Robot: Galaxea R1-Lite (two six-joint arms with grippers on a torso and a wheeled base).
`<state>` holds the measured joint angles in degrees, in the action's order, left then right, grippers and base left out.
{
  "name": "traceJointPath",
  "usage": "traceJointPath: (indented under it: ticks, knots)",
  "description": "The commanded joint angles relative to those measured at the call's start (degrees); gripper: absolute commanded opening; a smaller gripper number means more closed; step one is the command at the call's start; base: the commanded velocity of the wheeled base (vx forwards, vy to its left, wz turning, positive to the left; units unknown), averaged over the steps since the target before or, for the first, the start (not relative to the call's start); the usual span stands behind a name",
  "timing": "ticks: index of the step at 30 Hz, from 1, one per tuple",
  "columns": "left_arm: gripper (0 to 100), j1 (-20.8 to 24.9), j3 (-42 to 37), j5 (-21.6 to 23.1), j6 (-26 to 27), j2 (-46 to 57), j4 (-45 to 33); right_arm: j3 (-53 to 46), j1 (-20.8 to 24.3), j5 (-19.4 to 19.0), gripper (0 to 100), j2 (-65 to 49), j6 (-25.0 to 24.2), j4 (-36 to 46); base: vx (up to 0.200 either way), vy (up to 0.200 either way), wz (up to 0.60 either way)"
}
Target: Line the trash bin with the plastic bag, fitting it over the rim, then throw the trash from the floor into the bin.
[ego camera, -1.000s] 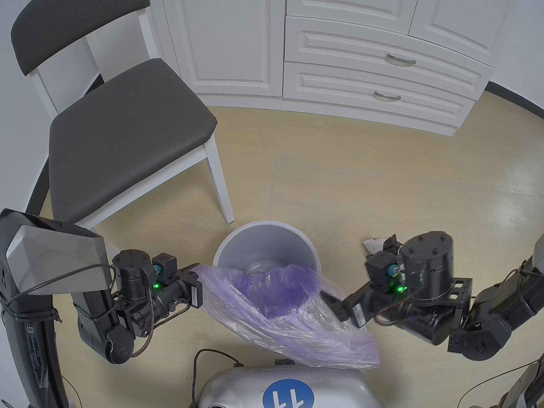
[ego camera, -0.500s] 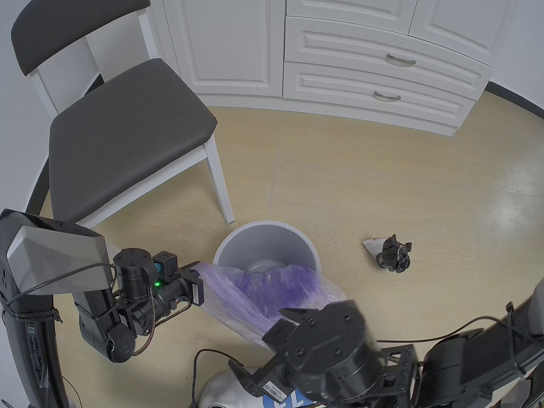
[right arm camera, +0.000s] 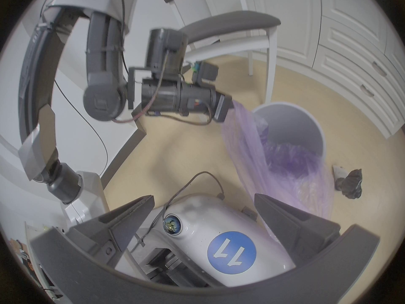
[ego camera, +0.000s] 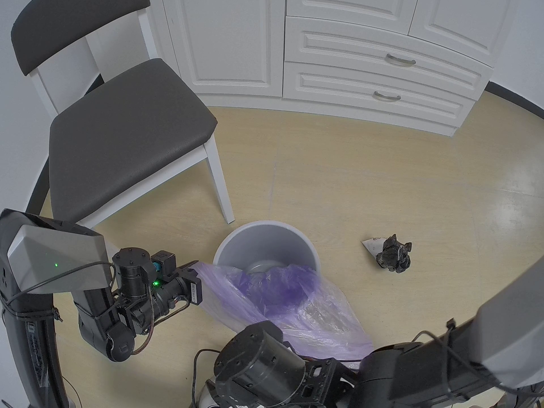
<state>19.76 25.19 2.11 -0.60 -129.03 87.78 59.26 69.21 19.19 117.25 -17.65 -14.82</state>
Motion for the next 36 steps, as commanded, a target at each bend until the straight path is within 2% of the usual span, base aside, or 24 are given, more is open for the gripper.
traceJointPath:
  ticks: [1,5,12,22,29,32,36]
  knots:
    - [0,-0.2,0.0,0.0,0.0,0.3,0.0,1.0,-0.8,-0.6,100,5.4,-1.3,0.1,0.000,0.000,0.00]
    - [0,-0.2,0.1,0.0,0.0,0.3,0.0,1.3,-1.5,-1.2,100,7.6,-2.0,-0.2,0.000,0.000,0.00]
    - [0,-0.6,0.4,0.0,0.0,0.3,0.1,2.7,-5.4,-1.2,100,11.2,-1.9,-0.4,0.000,0.000,0.00]
    - [0,-1.0,0.3,0.2,0.1,0.3,0.1,6.3,-14.8,-1.4,100,11.4,-1.3,-0.4,0.000,0.000,0.00]
    - [0,-1.4,0.4,0.4,0.1,0.0,0.1,7.5,-15.8,-1.4,100,7.6,-0.5,-0.3,0.000,0.000,0.00]
    - [0,-1.4,0.5,0.4,0.1,0.0,0.1,7.9,-17.4,-1.6,100,7.0,2.5,-0.4,0.000,0.000,0.00]
    - [0,-1.4,0.5,0.4,0.1,0.2,0.1,7.1,-17.6,-2.9,100,8.9,3.0,-0.4,0.000,0.000,0.00]
